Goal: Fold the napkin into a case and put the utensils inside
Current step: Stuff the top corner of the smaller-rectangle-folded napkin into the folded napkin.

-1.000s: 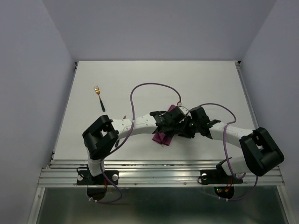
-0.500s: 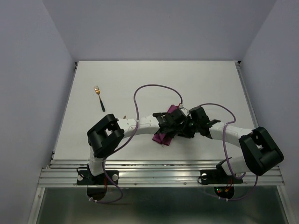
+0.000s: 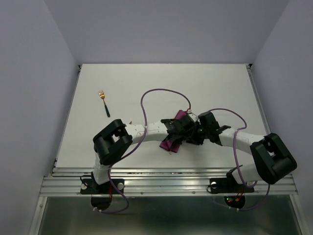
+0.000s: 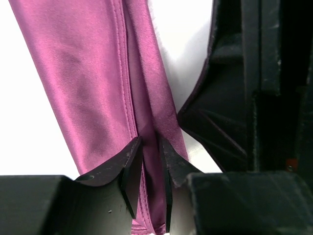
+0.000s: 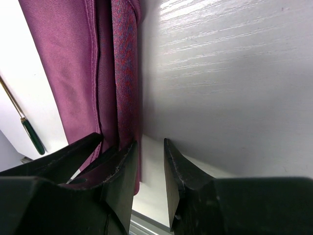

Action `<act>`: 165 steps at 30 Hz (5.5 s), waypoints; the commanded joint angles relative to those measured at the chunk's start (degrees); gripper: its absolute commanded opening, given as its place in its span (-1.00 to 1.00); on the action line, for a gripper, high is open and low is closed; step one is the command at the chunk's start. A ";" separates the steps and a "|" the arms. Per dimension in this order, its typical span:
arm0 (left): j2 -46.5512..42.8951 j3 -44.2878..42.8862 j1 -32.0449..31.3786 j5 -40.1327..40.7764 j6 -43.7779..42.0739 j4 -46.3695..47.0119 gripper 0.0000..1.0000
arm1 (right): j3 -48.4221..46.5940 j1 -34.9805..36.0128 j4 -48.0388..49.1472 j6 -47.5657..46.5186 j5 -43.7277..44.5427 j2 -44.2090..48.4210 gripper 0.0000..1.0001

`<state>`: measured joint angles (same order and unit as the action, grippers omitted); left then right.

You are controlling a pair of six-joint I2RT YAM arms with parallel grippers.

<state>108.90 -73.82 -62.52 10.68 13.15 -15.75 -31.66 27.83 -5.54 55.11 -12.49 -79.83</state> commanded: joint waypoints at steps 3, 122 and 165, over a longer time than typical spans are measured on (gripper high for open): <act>-1.93 0.87 -0.23 4.17 0.04 0.54 -0.33 | -0.42 0.47 -0.44 -0.09 0.45 0.47 -0.31; -0.97 -5.37 3.90 -13.05 2.23 1.95 -0.33 | -5.34 0.47 -6.41 -2.20 14.95 7.58 -0.26; 5.27 -10.46 6.27 -14.72 3.99 3.18 -1.00 | -0.51 -1.20 0.18 -2.91 6.69 0.73 -0.51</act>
<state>114.67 -81.25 -56.75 -3.40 17.06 -13.13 -32.86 26.96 -8.54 52.38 -5.26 -78.81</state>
